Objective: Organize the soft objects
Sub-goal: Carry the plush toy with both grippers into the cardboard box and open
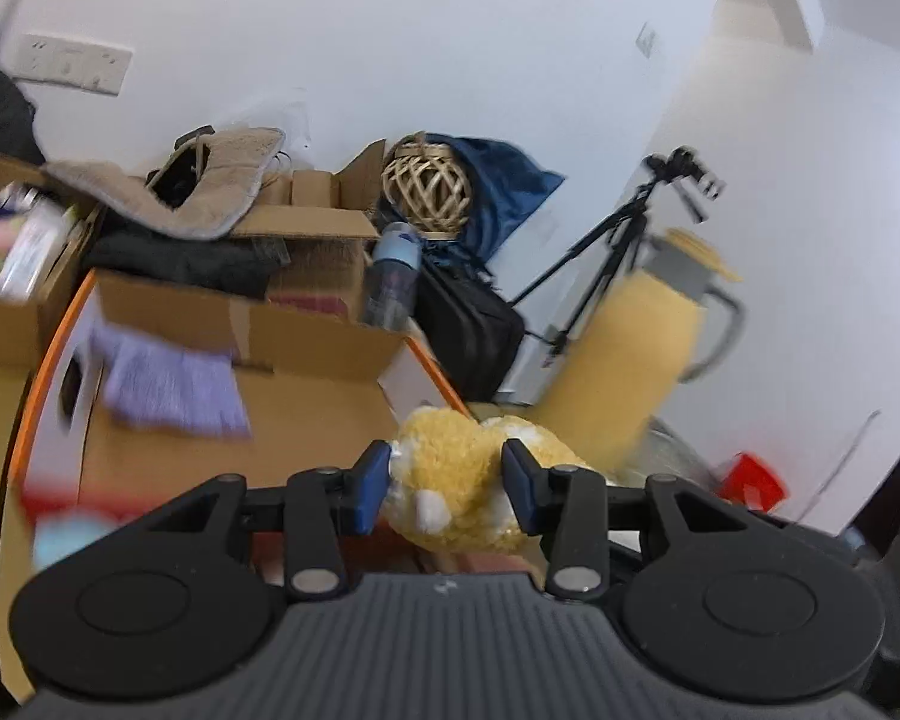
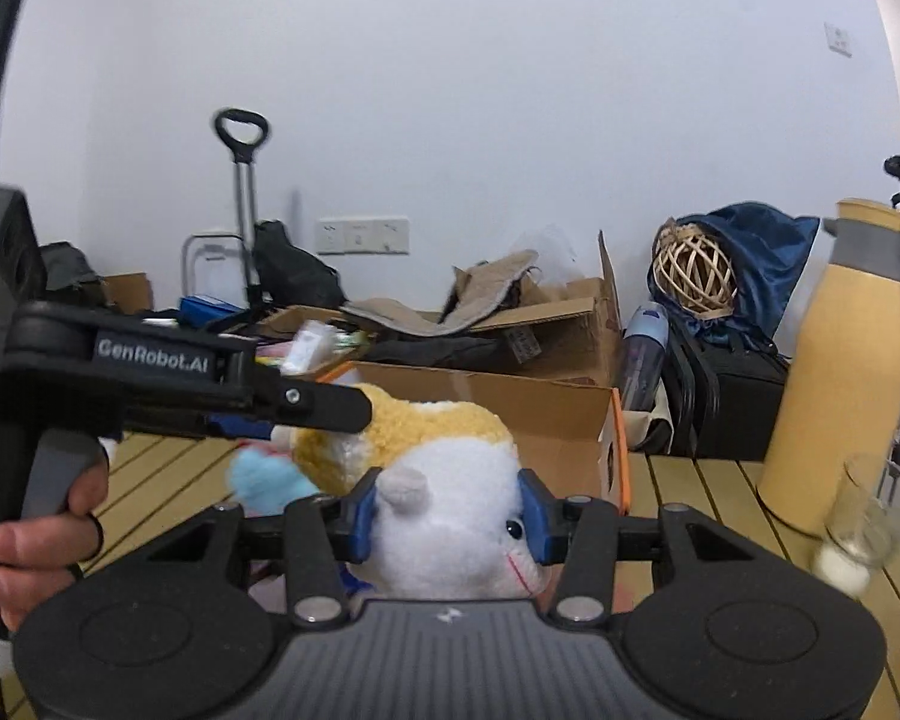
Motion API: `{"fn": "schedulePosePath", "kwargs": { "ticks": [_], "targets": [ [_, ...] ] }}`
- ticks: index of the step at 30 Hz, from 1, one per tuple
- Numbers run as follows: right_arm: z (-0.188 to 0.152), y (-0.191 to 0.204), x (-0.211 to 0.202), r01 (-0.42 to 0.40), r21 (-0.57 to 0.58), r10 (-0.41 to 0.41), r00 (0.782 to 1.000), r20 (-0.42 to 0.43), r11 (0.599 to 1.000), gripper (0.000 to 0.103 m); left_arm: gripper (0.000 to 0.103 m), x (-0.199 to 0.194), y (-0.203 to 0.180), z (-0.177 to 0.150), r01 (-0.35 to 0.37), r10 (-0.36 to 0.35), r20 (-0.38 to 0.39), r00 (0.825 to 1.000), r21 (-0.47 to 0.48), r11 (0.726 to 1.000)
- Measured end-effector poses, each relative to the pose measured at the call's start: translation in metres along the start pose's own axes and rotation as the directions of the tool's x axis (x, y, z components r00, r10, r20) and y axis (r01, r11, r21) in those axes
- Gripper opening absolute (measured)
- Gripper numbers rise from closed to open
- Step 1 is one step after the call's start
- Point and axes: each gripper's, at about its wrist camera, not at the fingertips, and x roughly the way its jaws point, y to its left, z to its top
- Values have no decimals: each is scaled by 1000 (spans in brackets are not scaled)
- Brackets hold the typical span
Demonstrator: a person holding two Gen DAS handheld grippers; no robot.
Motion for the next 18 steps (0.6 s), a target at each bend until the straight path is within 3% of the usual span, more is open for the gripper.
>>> {"fn": "schedulePosePath", "kwargs": {
  "ticks": [5,9,14,18],
  "targets": [
    [30,-44,100,41,19,-40,996,-77,999,45,41,97,23,45,-72,75,-75,994,48,996],
    [40,-64,177,93,4,-91,980,-175,996,45,41,155,49,54,-147,152,-135,979,44,988],
    [38,-63,242,152,-126,-181,945,-271,980,46,48,163,65,41,-215,221,-119,968,61,975],
    [26,-65,256,165,-147,-207,919,-336,975,50,49,160,63,35,-227,237,-121,964,90,970]
  ]
}}
